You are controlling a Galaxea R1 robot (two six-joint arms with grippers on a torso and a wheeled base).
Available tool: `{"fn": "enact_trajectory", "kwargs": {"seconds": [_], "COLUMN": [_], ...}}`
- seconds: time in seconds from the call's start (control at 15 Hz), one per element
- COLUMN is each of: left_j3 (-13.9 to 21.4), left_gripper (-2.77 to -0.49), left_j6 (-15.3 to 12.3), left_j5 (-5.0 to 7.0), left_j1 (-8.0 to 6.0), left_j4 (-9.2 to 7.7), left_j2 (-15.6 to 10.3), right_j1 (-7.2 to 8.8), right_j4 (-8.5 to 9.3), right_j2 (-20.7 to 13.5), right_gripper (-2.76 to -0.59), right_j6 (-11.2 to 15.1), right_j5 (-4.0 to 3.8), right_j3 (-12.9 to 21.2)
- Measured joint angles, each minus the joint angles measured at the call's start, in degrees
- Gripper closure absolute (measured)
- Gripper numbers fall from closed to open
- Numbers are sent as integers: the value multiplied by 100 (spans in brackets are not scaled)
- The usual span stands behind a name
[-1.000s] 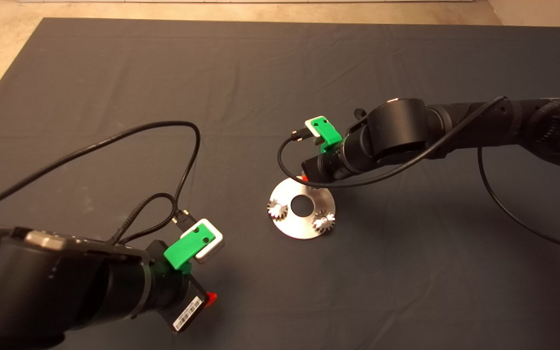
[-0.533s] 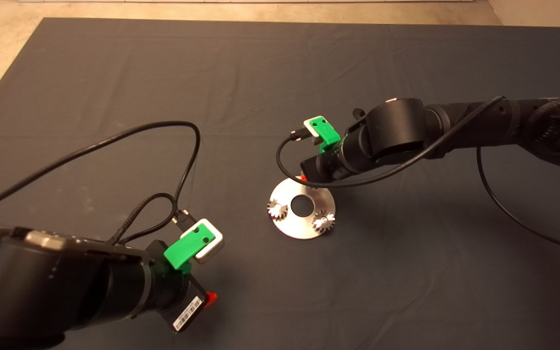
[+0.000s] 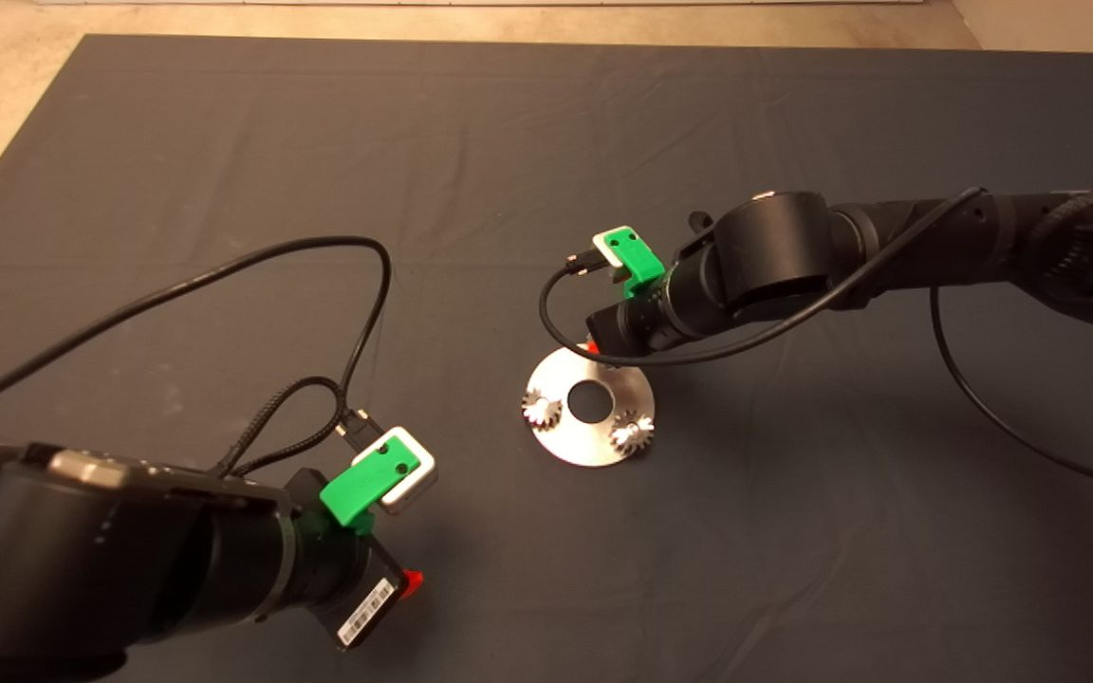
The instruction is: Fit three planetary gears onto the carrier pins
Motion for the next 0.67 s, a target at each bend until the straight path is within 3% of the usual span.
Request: {"fn": "enact_trajectory", "kwargs": {"seconds": [0.4, 0.67], "left_j3": [0, 0], "left_gripper": [-160, -160], "left_j6": [0, 0], "left_j5": [0, 0], "left_j1": [1, 0], "left_j4": [0, 0], "left_j2": [0, 0], "right_j1": [0, 0], "right_j4": [-2, 0], "right_j2": [23, 175], "right_gripper": [-91, -90], "right_j6": [-28, -232], "right_j5": [-7, -5], "right_j3": [-104, -178]}}
